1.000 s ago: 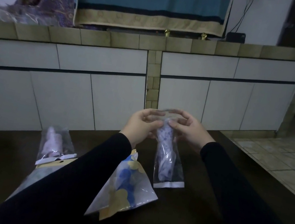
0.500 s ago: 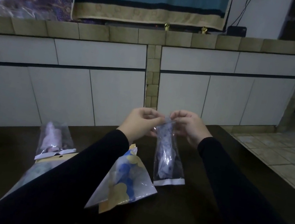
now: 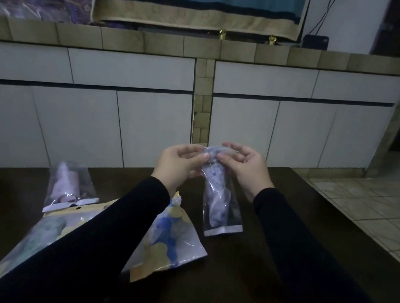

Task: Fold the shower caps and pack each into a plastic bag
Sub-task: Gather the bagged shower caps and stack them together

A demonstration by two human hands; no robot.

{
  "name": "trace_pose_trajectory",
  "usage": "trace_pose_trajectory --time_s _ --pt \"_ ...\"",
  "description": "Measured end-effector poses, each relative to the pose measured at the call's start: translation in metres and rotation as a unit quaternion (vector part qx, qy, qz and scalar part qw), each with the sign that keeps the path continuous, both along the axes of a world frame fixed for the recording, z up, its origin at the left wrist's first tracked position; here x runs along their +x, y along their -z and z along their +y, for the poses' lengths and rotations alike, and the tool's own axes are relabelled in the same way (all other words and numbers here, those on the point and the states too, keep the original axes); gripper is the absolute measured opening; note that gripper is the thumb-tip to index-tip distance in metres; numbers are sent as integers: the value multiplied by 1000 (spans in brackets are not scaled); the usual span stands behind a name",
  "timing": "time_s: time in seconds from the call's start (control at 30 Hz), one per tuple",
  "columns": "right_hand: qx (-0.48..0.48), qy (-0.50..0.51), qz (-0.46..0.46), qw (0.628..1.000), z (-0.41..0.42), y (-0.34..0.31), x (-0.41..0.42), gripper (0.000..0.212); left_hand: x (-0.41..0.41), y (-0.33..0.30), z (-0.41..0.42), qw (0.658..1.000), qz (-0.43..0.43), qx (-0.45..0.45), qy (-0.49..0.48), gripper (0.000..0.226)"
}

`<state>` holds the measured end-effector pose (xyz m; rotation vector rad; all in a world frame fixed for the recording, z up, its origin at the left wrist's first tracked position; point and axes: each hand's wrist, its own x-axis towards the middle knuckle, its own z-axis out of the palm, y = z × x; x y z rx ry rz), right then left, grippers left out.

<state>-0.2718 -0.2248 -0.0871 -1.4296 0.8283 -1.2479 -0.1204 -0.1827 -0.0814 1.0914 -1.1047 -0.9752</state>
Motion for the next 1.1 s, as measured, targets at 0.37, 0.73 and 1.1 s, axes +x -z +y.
trace_pose_trajectory --time_s 0.37,0.73,1.1 --pt "-43 134 89 986 28 -12 5 30 -3 -13 15 945 -258 -187 -79 22" --pt "142 24 218 965 26 -8 -2 21 8 24 43 895 -436 -72 -56 31" --pt "83 53 510 855 39 -15 -5 15 -1 46 68 818 -529 196 -115 64"
